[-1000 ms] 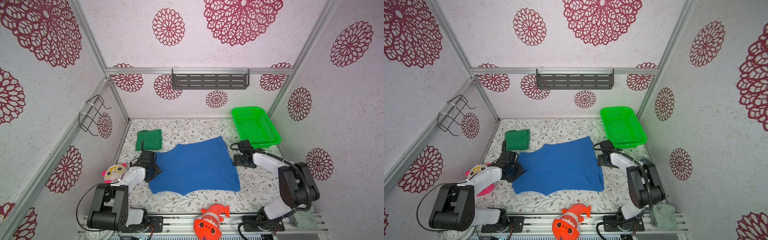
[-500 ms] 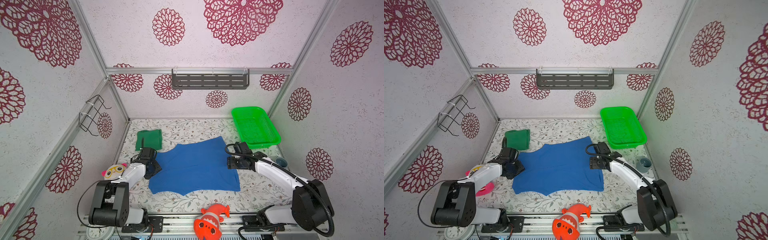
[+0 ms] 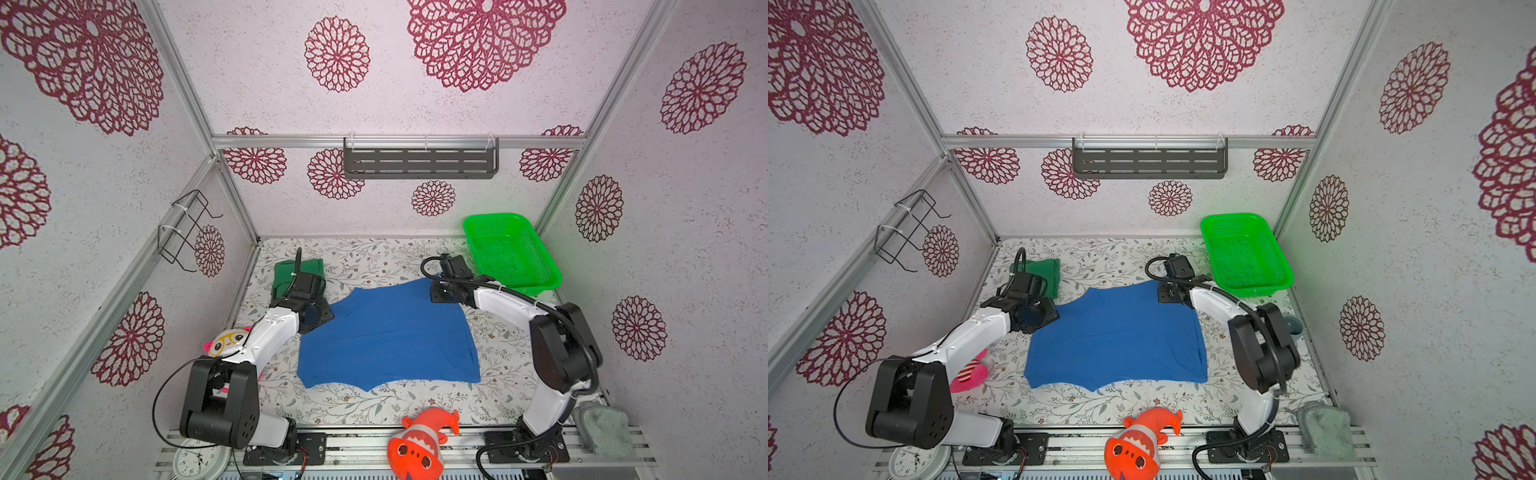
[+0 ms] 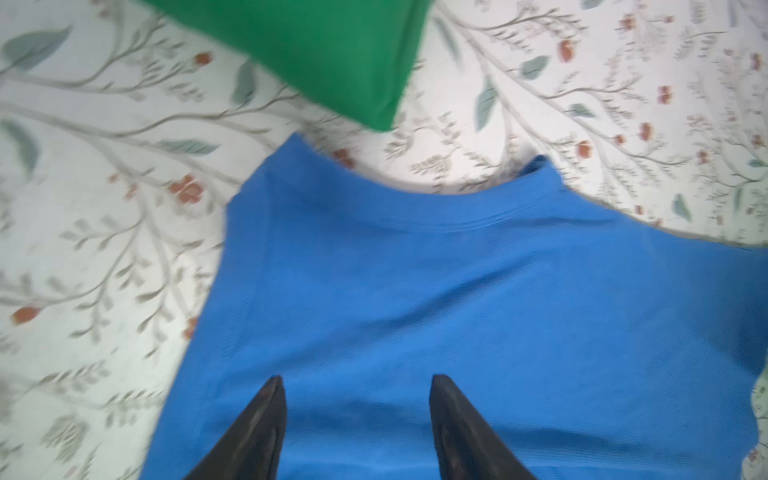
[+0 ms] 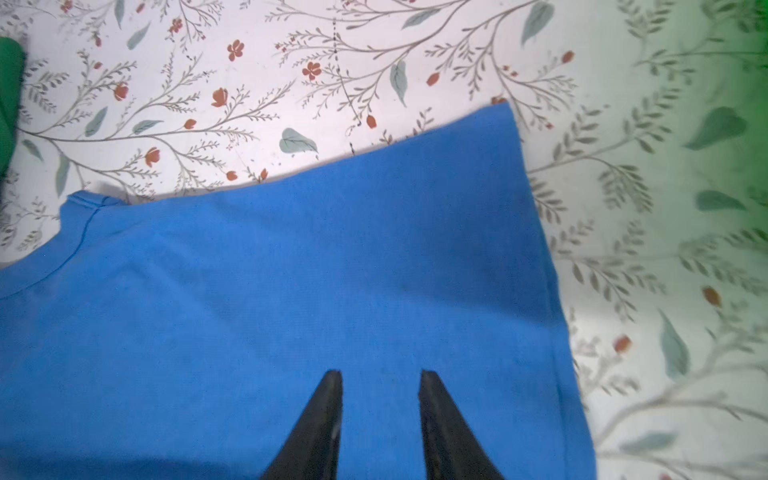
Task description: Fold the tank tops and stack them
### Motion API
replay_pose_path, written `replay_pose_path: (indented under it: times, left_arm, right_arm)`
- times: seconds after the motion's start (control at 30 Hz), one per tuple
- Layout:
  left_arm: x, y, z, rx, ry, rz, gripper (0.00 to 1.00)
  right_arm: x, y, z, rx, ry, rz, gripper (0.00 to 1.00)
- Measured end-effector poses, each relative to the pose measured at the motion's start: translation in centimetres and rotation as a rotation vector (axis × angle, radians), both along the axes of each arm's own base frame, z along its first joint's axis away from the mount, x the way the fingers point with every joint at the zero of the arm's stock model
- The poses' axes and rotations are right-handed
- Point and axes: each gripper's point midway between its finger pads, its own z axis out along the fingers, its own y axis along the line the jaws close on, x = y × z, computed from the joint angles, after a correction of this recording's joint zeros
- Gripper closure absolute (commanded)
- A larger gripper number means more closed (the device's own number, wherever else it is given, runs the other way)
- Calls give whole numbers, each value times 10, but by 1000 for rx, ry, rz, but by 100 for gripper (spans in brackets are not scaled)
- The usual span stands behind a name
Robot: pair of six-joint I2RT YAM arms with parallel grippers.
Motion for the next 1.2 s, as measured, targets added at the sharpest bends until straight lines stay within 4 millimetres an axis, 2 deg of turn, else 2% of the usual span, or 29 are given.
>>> replay_pose_path:
  times: [0.13,0.23,0.37,0.5,0.63,0.77,0.87,1.0,1.07,1.2]
  left_arm:
    - [25,-20,-4,-2,-2,-55,41]
    - [43,-37,-11,-6,4,-97,41]
    - [62,-61,-19,-19,7,-148,42]
    - [74,-80,-28,-43,14,-182,43]
    - [89,-92,-38,-62,26,-200,44]
    - [110,-106,-53,-83,41,-216,44]
    - [122,-116,-68,-94,57,-230,44]
    - [146,-131,-65,-107,29,-250,45]
    - [157,-138,-71,-112,22,-261,46]
    - [178,-152,-70,-144,-7,-282,46]
  right_arm:
    - [31,8,-33,5,18,-10,72]
    - [44,1,-53,8,42,-35,72]
    - [65,-18,-48,15,14,-97,72]
    - [78,-56,-54,5,20,-180,72]
    - [86,-86,-55,4,16,-238,73]
    - [90,-105,-55,-4,11,-261,72]
    - [89,-109,-53,-15,9,-250,67]
    - [73,-108,-43,-39,24,-207,53]
    - [62,-106,-30,-50,21,-180,47]
    - [45,-102,15,-52,-40,-130,43]
